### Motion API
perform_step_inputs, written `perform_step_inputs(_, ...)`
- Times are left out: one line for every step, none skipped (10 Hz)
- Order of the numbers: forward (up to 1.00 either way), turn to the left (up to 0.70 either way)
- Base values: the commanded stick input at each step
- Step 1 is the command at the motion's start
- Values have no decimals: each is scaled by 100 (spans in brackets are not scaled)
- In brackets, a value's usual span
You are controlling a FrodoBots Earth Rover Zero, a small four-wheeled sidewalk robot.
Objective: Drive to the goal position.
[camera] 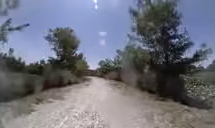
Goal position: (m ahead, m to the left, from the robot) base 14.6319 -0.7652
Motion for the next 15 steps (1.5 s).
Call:
perform_step_inputs(70, 0)
perform_step_inputs(70, 0)
perform_step_inputs(70, 0)
perform_step_inputs(70, 0)
perform_step_inputs(70, 0)
perform_step_inputs(70, 0)
perform_step_inputs(70, 0)
perform_step_inputs(70, 0)
perform_step_inputs(70, 0)
perform_step_inputs(70, 0)
perform_step_inputs(70, 0)
perform_step_inputs(70, 0)
perform_step_inputs(70, 5)
perform_step_inputs(70, 14)
perform_step_inputs(70, 14)
